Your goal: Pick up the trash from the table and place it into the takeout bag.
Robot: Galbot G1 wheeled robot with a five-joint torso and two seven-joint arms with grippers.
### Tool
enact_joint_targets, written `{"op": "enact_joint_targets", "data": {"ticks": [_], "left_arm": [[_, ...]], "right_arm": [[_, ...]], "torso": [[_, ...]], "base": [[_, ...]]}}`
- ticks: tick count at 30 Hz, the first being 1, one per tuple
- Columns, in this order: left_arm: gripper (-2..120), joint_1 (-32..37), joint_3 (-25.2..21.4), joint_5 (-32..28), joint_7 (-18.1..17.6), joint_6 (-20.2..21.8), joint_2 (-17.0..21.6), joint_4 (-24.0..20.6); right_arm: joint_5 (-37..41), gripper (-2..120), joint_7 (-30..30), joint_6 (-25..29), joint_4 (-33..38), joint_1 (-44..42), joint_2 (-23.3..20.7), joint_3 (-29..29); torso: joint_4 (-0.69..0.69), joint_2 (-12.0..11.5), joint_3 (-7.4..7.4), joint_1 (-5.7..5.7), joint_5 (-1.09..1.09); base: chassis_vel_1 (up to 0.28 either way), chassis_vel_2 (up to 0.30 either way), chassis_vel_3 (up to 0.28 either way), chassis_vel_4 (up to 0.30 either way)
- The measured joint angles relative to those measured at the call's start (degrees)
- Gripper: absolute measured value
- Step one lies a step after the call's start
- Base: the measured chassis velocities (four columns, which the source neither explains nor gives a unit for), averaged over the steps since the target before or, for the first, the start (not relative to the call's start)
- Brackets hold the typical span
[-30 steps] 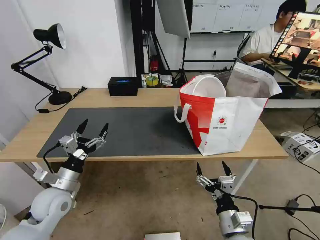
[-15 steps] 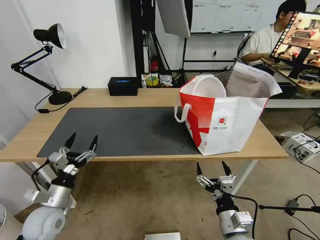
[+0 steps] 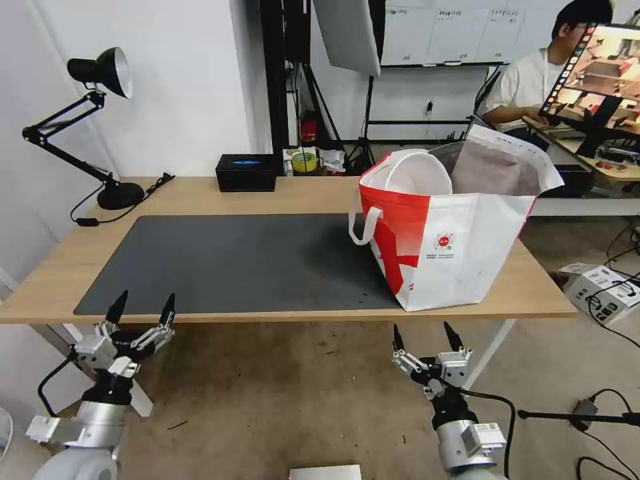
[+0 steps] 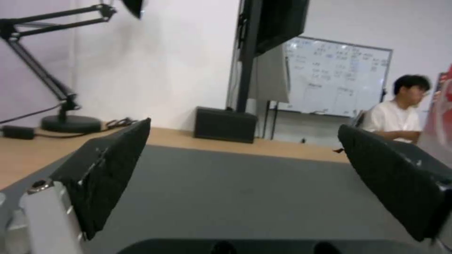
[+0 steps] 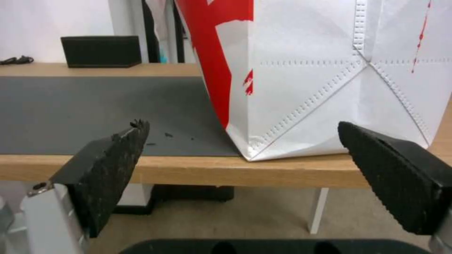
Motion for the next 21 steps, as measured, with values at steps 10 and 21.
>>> {"op": "enact_joint_targets", "data": {"ticks": [10, 21], "left_arm": [[100, 3.31, -2.35, 1.40, -0.94, -1.39, -1.53, 1.27], [100, 4.79, -2.31, 2.10, -0.71, -2.55, -3.03, 1.93]], "right_arm": [[0.00, 100, -0.01, 0.00, 0.00, 0.00, 0.00, 0.00], [0.00, 100, 0.00, 0.00, 0.00, 0.00, 0.00, 0.01]], "torso": [[0.00, 0.00, 0.00, 0.00, 0.00], [0.00, 0.00, 0.00, 0.00, 0.00]], "base": [[0.000, 0.000, 0.000, 0.000], [0.000, 0.000, 0.000, 0.000]]}}
